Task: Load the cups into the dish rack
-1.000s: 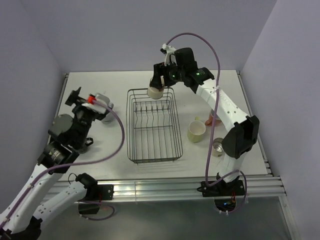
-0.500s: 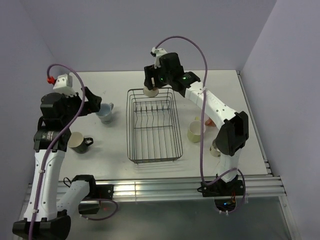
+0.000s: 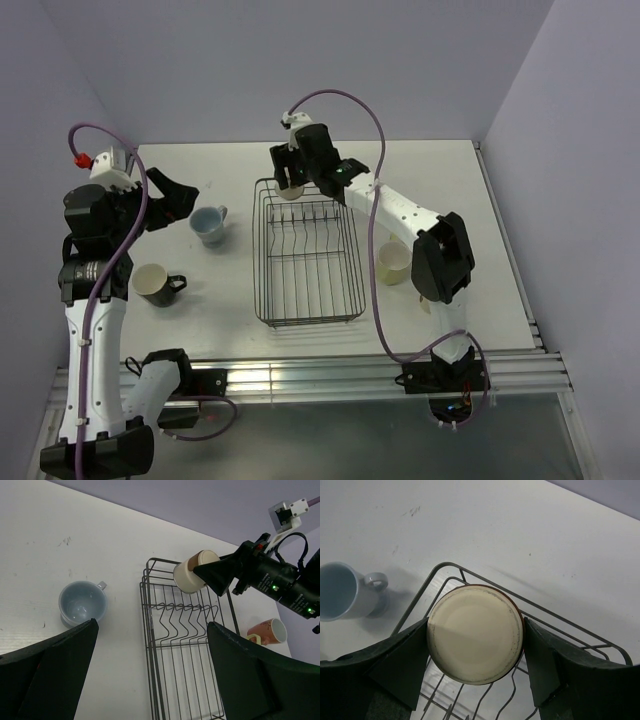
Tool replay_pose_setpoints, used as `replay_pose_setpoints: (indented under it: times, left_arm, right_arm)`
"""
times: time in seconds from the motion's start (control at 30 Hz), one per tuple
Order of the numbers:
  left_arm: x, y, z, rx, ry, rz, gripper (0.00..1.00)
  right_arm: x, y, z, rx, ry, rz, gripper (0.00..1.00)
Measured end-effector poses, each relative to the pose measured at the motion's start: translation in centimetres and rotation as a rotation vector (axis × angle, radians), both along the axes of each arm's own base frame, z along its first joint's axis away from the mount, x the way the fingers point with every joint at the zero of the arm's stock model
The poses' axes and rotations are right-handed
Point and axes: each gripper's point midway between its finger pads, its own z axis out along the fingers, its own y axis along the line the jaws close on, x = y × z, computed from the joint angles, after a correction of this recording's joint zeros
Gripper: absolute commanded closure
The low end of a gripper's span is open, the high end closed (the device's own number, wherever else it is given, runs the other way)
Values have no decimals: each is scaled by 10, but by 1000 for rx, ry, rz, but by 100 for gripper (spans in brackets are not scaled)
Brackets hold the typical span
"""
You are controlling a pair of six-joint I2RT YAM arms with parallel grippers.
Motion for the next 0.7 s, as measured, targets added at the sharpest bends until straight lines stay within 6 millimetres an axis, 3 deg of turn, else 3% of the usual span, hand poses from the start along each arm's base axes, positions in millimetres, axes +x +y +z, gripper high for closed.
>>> replay_pose_setpoints:
  times: [0.37, 0.7]
  left_arm:
    - [-4, -1, 4, -12, -13, -14, 1]
    - [-5, -1, 5, -13, -15, -17, 1]
  right_arm:
    - [2, 19, -21, -12, -8, 5, 100]
    - [3, 22, -34, -29, 4, 2, 100]
